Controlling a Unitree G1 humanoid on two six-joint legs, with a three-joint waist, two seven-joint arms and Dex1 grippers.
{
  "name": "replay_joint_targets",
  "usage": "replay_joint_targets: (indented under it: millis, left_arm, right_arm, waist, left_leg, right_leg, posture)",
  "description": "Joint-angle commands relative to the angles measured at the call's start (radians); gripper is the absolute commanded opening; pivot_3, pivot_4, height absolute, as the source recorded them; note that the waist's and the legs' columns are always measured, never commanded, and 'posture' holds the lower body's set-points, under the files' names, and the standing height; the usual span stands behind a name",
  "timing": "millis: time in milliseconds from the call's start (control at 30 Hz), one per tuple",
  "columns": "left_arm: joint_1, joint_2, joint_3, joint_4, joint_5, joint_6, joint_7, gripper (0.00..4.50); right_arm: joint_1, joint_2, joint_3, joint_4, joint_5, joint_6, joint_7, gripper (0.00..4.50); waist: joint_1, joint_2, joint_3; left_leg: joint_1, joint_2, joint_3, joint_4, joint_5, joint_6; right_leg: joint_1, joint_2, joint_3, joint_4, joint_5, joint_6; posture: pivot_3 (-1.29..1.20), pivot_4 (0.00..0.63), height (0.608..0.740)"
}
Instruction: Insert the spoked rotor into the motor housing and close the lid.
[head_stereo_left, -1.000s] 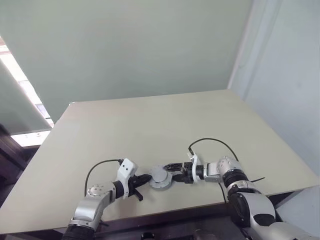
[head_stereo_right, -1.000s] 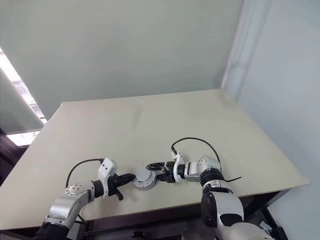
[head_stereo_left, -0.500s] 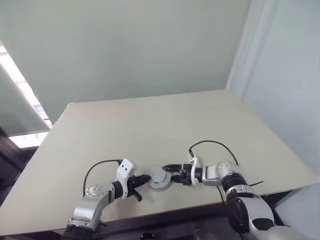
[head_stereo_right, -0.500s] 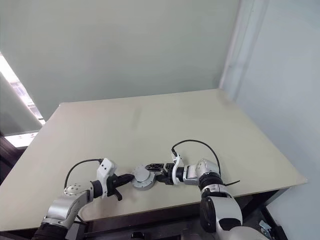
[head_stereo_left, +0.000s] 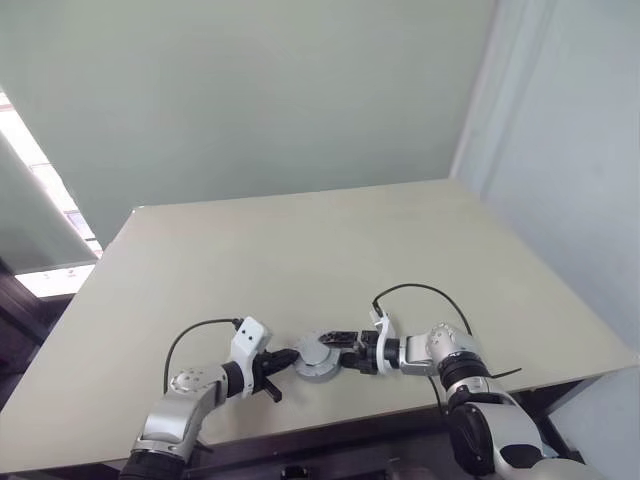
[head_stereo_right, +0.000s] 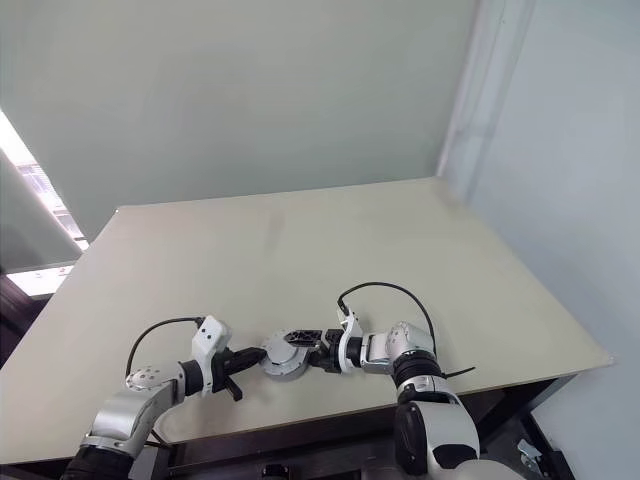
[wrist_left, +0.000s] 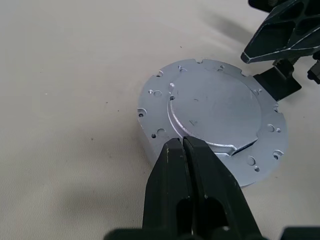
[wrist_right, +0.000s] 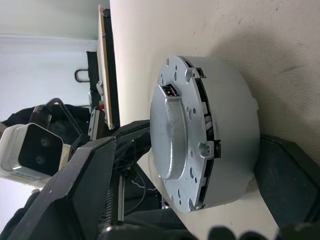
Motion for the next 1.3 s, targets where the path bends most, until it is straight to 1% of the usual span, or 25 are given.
replay_joint_targets:
  millis: [33, 200, 300, 333, 367, 833, 967, 1000, 1100, 1200, 1300]
  left_arm:
    - [-0.003, -0.013, -0.031, -0.018, 0.002, 0.012, -0.003, 0.00]
    - [-0.002, -0.014, -0.033, -0.021, 0.001, 0.015, -0.001, 0.00]
    - [-0.005, -0.017, -0.033, -0.021, 0.004, 0.018, -0.002, 0.00]
    - [-0.006, -0.018, -0.033, -0.021, 0.005, 0.019, -0.002, 0.00]
    - [-0.008, -0.018, -0.033, -0.020, 0.006, 0.019, -0.002, 0.00]
    - [-0.007, -0.018, -0.019, -0.026, -0.008, 0.037, -0.002, 0.00]
    - [-0.010, -0.009, -0.013, -0.029, -0.015, 0.063, -0.012, 0.00]
    - [-0.013, 0.002, -0.015, -0.038, -0.025, 0.102, -0.023, 0.00]
    - [-0.025, 0.021, 0.004, -0.062, -0.062, 0.182, -0.042, 0.59]
    - [-0.029, 0.044, 0.027, -0.072, -0.076, 0.216, -0.046, 1.67]
    - [-0.025, 0.070, 0.066, -0.076, -0.094, 0.254, -0.040, 2.56]
  right_arm:
    - [0.000, 0.046, 0.001, 0.002, 0.042, 0.023, -0.001, 3.88]
    - [0.006, 0.040, -0.020, 0.005, 0.055, 0.026, -0.013, 2.16]
    - [0.009, 0.040, -0.034, 0.006, 0.064, 0.023, -0.025, 1.64]
    - [0.009, 0.041, -0.040, 0.008, 0.069, 0.023, -0.027, 1.34]
    - [0.009, 0.042, -0.043, 0.008, 0.072, 0.022, -0.028, 1.22]
    - [0.018, 0.045, -0.013, 0.002, 0.065, -0.003, -0.021, 1.22]
    - [0.020, 0.045, -0.010, 0.002, 0.066, -0.002, -0.024, 1.22]
    - [0.020, 0.045, -0.010, 0.001, 0.066, -0.002, -0.025, 1.22]
    - [0.021, 0.044, -0.012, 0.004, 0.066, -0.005, -0.030, 1.22]
    - [0.022, 0.044, -0.013, 0.004, 0.065, -0.007, -0.033, 1.22]
    - [0.024, 0.045, -0.014, 0.004, 0.067, -0.008, -0.036, 1.22]
  waist:
    - [0.000, 0.000, 0.000]
    - [-0.002, 0.000, 0.000]
    - [-0.004, 0.000, 0.000]
    - [-0.004, 0.000, 0.000]
    - [-0.004, 0.000, 0.000]
    - [-0.005, 0.000, 0.000]
    - [-0.005, 0.000, 0.000]
    - [-0.006, 0.000, 0.000]
    - [-0.012, 0.000, 0.000]
    - [-0.014, 0.000, 0.000]
    - [-0.019, -0.001, 0.001]
  left_leg:
    - [0.000, 0.000, 0.000, 0.000, 0.000, 0.000]
    - [0.000, 0.000, 0.000, 0.000, 0.000, 0.000]
    - [0.001, 0.000, 0.000, 0.000, 0.000, 0.000]
    - [0.000, 0.000, 0.000, 0.000, 0.000, 0.000]
    - [0.000, 0.000, 0.000, 0.000, 0.000, 0.000]
    - [0.000, 0.000, 0.000, 0.000, 0.000, 0.000]
    - [0.001, 0.000, 0.000, 0.000, 0.000, 0.000]
    - [0.001, 0.000, 0.000, 0.000, 0.000, 0.000]
    - [0.000, 0.001, 0.000, 0.000, 0.000, 0.000]
    - [0.000, 0.000, 0.000, -0.001, 0.000, 0.000]
    - [0.000, 0.000, 0.000, -0.001, 0.000, 0.000]
  right_leg:
    - [0.000, 0.000, 0.000, 0.000, 0.000, 0.000]
    - [0.000, 0.000, 0.000, 0.000, 0.000, 0.000]
    - [0.000, 0.000, 0.000, 0.000, 0.000, 0.000]
    - [0.000, 0.000, 0.000, 0.000, 0.000, 0.000]
    - [0.000, 0.000, 0.000, 0.000, 0.000, 0.000]
    - [0.000, 0.000, 0.000, 0.000, 0.000, 0.000]
    - [0.000, 0.000, 0.000, 0.000, 0.000, 0.000]
    - [0.000, 0.001, 0.000, 0.000, 0.000, 0.000]
    - [0.000, 0.001, 0.000, 0.000, 0.000, 0.000]
    - [0.000, 0.000, 0.000, 0.000, 0.000, 0.000]
    - [0.000, 0.000, 0.000, 0.000, 0.000, 0.000]
  posture:
    - [0.00, 0.000, 0.740]
    - [0.00, 0.000, 0.740]
    - [0.00, 0.000, 0.740]
    - [0.00, 0.000, 0.740]
    - [0.00, 0.000, 0.740]
    - [0.00, 0.000, 0.740]
    - [0.00, 0.000, 0.740]
    - [0.00, 0.000, 0.740]
    - [0.00, 0.000, 0.740]
    - [0.00, 0.000, 0.740]
    - [0.00, 0.000, 0.740]
